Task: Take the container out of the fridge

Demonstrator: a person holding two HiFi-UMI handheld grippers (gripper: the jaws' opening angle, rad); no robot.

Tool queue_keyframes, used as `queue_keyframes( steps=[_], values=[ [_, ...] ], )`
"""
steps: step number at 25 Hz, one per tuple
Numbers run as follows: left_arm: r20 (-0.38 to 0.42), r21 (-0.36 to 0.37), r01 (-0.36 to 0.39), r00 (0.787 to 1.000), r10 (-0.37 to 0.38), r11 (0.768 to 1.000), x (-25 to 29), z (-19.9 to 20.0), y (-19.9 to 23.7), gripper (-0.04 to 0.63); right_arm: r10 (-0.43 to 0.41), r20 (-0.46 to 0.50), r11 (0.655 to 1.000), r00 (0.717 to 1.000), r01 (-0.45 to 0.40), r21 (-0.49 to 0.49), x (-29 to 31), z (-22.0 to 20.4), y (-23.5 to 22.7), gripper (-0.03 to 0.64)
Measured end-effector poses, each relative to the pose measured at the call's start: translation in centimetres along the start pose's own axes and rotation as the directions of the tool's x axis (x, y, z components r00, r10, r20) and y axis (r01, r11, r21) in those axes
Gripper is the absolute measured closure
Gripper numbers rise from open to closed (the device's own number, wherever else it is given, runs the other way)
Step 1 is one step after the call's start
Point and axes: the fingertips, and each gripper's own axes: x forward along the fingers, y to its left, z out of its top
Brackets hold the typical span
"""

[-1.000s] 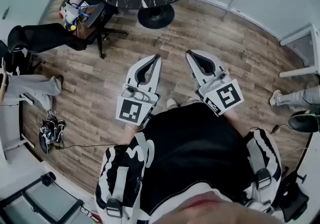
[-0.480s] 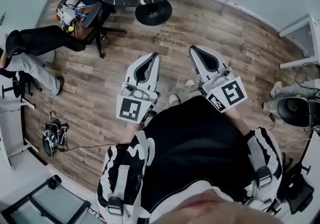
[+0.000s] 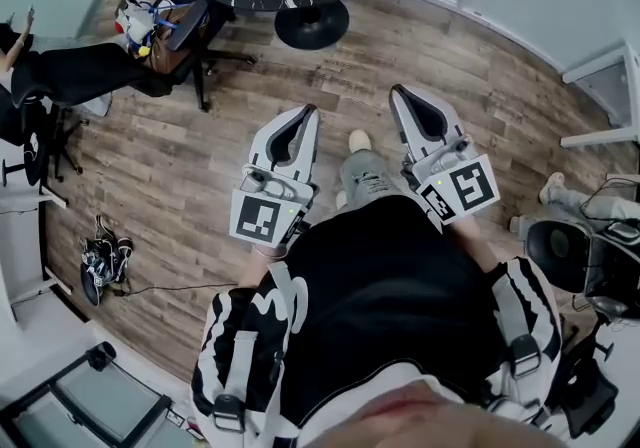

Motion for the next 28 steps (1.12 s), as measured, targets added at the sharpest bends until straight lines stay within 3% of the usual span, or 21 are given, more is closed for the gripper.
queue_keyframes(
  steps=[17,28],
  values=[
    [0.010,0.001,-0.038,0.999,0.038,0.999,7.6,-0.4,5.8,0.586,0.055,0.009,0.998,0.998,-0.054,-0.018,7.4,0.7,-5.6,0.606],
    [-0.006,0.005,-0.018,1.000,0.018,1.000,14.2,-1.4,9.8,0.586,0.058,-0.004,0.998,0.998,-0.058,-0.014,12.8,0.4,-10.9,0.606]
  ],
)
